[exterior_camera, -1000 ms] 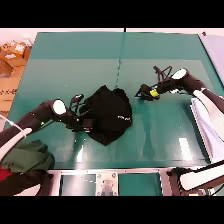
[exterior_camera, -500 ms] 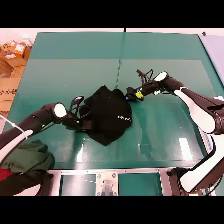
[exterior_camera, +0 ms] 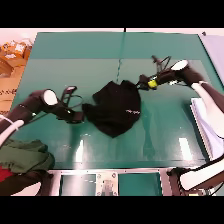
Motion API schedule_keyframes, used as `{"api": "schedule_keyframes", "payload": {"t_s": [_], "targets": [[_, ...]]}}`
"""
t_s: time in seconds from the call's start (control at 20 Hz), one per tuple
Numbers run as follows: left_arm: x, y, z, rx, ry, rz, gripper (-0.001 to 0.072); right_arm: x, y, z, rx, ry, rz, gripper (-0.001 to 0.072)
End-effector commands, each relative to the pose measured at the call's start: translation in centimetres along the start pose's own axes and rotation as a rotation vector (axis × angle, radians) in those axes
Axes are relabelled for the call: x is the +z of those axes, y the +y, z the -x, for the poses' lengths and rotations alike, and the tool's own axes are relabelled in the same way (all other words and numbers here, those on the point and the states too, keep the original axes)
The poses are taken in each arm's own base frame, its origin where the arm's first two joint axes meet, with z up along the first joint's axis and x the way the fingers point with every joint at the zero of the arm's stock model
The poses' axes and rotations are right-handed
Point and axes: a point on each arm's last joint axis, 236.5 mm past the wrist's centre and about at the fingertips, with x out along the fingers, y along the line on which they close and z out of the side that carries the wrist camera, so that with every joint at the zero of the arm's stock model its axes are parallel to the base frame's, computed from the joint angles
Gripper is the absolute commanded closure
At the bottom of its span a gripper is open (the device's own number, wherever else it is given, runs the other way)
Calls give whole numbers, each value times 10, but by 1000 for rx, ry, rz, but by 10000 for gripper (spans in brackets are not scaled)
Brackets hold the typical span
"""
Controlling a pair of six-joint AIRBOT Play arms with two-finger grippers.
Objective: Fold the shirts.
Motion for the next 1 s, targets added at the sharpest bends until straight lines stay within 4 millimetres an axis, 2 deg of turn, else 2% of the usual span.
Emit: {"api": "schedule_keyframes", "payload": {"t_s": [0.0,0.05,0.1,0.15,0.35,0.45,0.55,0.65,0.75,0.8,0.85,0.95], "targets": [[19,16,23,-43,-57,57,686,4,10,56,-3,-52,24,698],[25,9,21,-86,-85,92,684,1,11,57,-3,-47,26,698],[30,-4,16,-148,-112,124,545,-5,10,52,-5,-27,19,698],[35,-21,9,-223,-142,141,291,-12,7,47,-6,-11,9,698],[46,-76,-36,-362,-194,175,281,-28,-8,28,-19,14,-38,698],[48,-96,-64,-367,-206,190,281,-29,-10,27,-22,12,-40,698],[49,-104,-87,-364,-208,244,281,-27,-10,27,-23,8,-34,698],[49,-104,-96,-357,-198,255,282,-27,-10,27,-23,5,-33,698],[53,-99,-94,-353,-207,261,307,-26,-12,28,-25,2,-34,698],[55,-95,-91,-356,-210,272,550,-25,-13,30,-26,-3,-36,699],[59,-90,-85,-364,-212,269,686,-23,-14,35,-28,-14,-40,698],[71,-86,-56,-416,-218,247,688,-15,-18,55,-34,-61,-46,699]]}}
